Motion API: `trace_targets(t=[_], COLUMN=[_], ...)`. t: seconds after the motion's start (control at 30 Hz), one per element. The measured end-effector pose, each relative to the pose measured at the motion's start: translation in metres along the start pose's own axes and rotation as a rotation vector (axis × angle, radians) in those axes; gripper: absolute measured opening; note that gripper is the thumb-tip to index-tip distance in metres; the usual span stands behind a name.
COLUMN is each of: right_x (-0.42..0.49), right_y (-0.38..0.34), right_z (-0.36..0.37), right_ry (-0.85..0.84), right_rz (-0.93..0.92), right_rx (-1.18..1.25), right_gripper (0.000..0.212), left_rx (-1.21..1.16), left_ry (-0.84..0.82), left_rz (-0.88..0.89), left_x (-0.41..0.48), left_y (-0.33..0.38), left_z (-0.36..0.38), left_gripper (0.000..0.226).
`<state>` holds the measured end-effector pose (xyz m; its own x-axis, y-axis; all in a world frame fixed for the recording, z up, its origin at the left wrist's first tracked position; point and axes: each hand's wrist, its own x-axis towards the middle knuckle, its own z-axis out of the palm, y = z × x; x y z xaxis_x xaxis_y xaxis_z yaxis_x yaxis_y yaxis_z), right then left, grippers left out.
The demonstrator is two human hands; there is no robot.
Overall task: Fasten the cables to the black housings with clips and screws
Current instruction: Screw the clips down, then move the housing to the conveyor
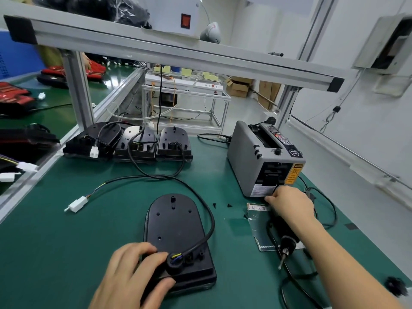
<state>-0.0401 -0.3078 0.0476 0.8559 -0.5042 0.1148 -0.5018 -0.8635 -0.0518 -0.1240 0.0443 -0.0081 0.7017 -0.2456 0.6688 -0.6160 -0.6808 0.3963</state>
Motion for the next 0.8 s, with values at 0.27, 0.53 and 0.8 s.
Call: trace_targets(t=[0.27,0.53,0.8], right_x=[0.007,-0.022,-0.105], right_y=[-0.012,-0.029,-0.084], right_z=[0.014,-0.022,-0.043], right_ry=[0.007,-0.078,-0.919], right_rz=[-0.017,-0.082,-0.161], right_rx=[-0.13,0.349,1.293], right_gripper=[0.01,0.026,0.015], left_rx=[0.006,-0.065,-0.183], left_ry=[-0.055,-0.073,-0.148], left_rz=[0.007,-0.048,-0.113], left_x=[-0.001,0.015,0.083], left_y=[-0.001,0.0,0.028], left_z=[-0.002,-0.012,-0.002], left_gripper=[0.034,0.047,0.016])
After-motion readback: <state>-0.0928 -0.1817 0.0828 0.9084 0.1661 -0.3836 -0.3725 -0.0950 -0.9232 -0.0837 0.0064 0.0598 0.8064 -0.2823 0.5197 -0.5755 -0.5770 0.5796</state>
